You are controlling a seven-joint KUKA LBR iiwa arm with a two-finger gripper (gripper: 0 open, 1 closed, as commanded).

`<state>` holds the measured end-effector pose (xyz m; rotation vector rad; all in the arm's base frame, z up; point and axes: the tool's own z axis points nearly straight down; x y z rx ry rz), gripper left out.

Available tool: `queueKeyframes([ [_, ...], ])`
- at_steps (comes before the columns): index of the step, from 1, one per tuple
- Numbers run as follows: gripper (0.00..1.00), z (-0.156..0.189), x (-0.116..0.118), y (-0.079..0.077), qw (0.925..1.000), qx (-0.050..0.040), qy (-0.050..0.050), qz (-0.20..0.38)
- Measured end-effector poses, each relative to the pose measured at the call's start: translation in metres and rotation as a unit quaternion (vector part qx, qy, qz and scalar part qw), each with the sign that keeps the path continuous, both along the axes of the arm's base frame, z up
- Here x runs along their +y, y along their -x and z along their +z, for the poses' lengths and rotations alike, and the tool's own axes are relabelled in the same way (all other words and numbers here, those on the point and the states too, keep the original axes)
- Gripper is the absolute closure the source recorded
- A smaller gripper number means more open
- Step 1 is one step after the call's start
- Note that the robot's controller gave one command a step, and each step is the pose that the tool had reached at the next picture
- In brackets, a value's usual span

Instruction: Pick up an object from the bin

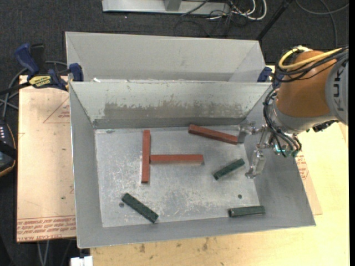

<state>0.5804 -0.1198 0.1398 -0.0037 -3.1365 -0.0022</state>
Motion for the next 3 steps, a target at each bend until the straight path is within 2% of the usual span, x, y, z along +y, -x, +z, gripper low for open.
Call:
queueKeyframes([
  [1,0.0,-0.074,0.005,0.027,1.0,0.0003,0.0,-0.008],
  [2,1.0,-0.069,0.005,0.024,1.0,-0.0034,0.001,-0.007],
  [3,1.0,0.065,0.034,0.055,0.9756,-0.0061,0.001,0.22],
])
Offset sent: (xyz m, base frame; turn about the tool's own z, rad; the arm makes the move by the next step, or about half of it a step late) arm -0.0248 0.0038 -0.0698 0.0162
